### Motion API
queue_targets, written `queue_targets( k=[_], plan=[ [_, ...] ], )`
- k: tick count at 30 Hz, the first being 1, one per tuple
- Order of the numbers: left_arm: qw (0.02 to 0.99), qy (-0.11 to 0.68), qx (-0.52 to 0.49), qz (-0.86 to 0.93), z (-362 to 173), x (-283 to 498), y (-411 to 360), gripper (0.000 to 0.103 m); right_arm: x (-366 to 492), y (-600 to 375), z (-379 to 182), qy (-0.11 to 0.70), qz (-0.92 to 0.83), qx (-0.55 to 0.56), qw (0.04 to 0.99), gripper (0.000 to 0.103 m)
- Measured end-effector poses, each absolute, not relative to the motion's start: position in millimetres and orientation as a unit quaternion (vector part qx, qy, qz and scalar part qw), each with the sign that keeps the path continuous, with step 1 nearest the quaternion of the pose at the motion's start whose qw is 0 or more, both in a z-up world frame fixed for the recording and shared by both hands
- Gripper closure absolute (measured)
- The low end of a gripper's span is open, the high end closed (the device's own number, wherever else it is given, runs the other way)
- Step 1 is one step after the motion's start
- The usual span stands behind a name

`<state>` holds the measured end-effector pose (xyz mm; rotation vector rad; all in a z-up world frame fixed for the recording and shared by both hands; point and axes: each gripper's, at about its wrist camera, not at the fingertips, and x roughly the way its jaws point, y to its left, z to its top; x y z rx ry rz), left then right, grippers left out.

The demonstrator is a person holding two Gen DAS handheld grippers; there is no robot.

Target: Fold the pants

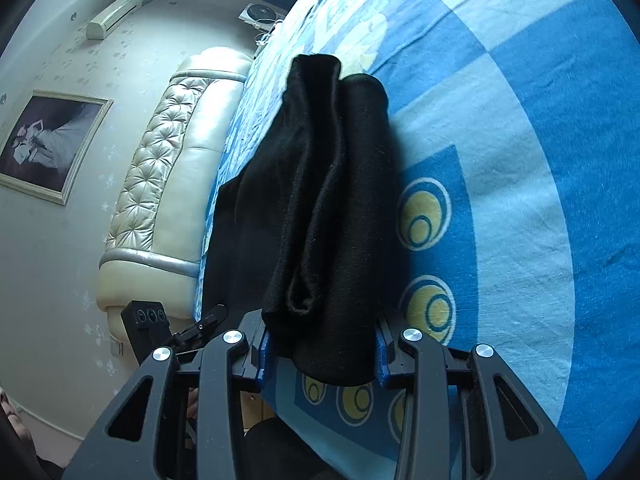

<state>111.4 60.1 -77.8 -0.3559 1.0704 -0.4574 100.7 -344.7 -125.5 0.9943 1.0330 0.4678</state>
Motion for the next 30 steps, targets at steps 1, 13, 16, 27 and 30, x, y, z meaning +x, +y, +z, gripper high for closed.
queue_targets(
  k=[1, 13, 16, 27, 30],
  plan=[
    [0.821, 0.502, -0.166, -0.216, -80.0, 112.1, 60.2, 0.064, 100.3, -345.8, -127.9, 0.468, 0.213, 0.456, 0.727, 0.065],
    [0.825, 0.497, -0.159, -0.218, -84.8, 105.6, 59.2, 0.058, 97.5, -347.6, -133.0, 0.462, 0.218, 0.461, 0.725, 0.065],
    [0.828, 0.494, -0.154, -0.217, -84.1, 105.1, 58.2, 0.057, 95.4, -349.1, -133.9, 0.461, 0.217, 0.462, 0.726, 0.065],
    [0.837, 0.485, -0.140, -0.211, -83.1, 104.0, 57.3, 0.044, 94.1, -351.0, -135.8, 0.453, 0.223, 0.472, 0.722, 0.063],
    [0.842, 0.480, -0.139, -0.203, -83.3, 103.3, 60.5, 0.034, 92.2, -352.6, -136.4, 0.443, 0.227, 0.487, 0.718, 0.058]
  ],
)
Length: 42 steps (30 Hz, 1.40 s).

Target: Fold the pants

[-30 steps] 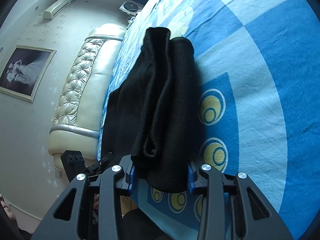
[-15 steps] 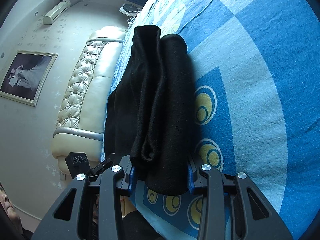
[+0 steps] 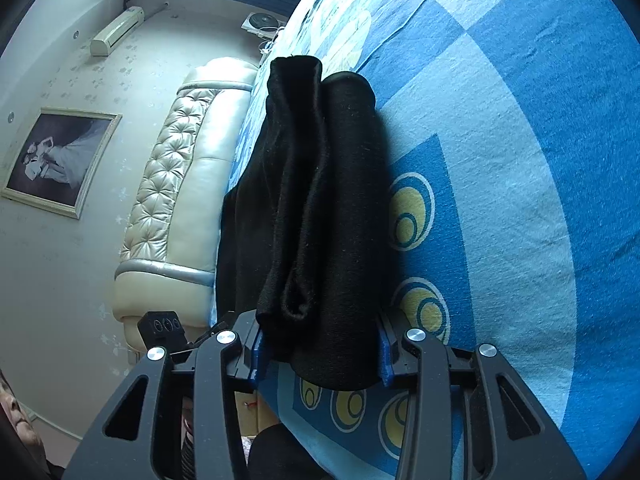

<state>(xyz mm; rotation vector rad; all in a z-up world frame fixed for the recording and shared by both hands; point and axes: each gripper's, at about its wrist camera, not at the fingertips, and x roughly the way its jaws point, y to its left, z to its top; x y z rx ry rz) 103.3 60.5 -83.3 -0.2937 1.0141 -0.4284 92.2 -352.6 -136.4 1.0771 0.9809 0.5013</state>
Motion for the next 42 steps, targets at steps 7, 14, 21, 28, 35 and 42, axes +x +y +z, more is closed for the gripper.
queue_targets(
  k=[7, 14, 21, 28, 35, 42],
  plan=[
    [0.845, 0.477, -0.148, -0.190, -84.0, 101.1, 67.2, 0.016, 83.4, -358.9, -138.2, 0.411, 0.238, 0.531, 0.701, 0.047],
    [0.853, 0.479, -0.127, -0.166, -80.4, 97.1, 67.1, 0.011, 73.5, -361.5, -134.7, 0.389, 0.239, 0.552, 0.698, 0.036],
    [0.866, 0.473, -0.085, -0.139, -69.3, 85.0, 60.3, 0.010, 59.8, -368.6, -129.0, 0.378, 0.226, 0.558, 0.704, 0.030],
    [0.876, 0.466, -0.057, -0.111, -58.6, 65.4, 53.6, 0.010, 45.3, -369.9, -119.9, 0.398, 0.197, 0.545, 0.711, 0.026],
    [0.887, 0.452, -0.024, -0.086, -46.3, 39.2, 40.1, 0.010, 26.1, -341.6, -92.8, 0.455, 0.110, 0.403, 0.787, 0.022],
    [0.906, 0.418, 0.010, -0.067, -29.5, 13.3, 29.8, 0.009, 21.3, -307.1, -75.6, 0.482, 0.042, 0.284, 0.828, 0.021]
  ],
)
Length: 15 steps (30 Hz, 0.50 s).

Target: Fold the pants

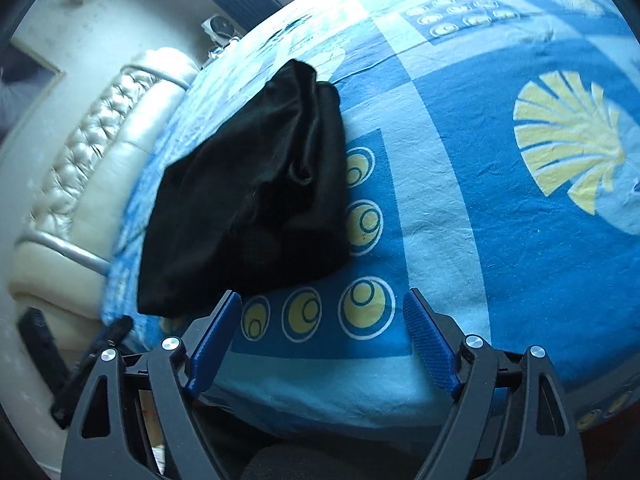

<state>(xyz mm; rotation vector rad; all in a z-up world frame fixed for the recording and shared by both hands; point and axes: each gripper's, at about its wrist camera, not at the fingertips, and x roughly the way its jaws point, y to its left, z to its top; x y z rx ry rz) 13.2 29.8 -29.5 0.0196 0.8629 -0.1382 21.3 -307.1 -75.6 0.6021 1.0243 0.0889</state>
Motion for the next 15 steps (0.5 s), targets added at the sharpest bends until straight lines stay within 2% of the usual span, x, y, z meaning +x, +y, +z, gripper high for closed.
queue_targets(
  k=[5, 15],
  plan=[
    [0.910, 0.412, -0.010, -0.054, -23.9, 2.4, 34.7, 0.006, 19.8, -289.8, -62.0, 0.473, 0.009, 0.204, 0.857, 0.021],
    [0.907, 0.416, -0.003, -0.061, -26.4, -6.0, 26.0, 0.006, 11.8, -264.1, -51.9, 0.462, 0.005, 0.160, 0.872, 0.019]
  ],
)
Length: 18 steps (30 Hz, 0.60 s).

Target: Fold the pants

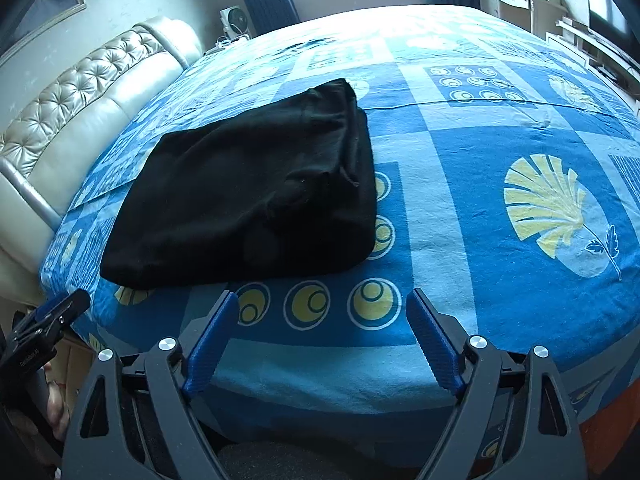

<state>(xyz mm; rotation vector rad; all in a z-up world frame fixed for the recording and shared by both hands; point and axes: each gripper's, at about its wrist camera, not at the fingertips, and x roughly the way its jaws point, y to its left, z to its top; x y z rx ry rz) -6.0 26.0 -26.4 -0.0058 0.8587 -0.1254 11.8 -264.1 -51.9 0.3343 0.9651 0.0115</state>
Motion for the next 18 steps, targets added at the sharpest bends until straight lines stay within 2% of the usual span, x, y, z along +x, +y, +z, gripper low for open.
queue_targets(
  k=[18],
  plan=[
    [0.911, 0.406, -0.001, -0.069, -24.3, -6.9, 21.3, 0.005, 4.3, -248.7, -52.6, 0.453, -0.001, 0.130, 0.882, 0.018]
  ],
)
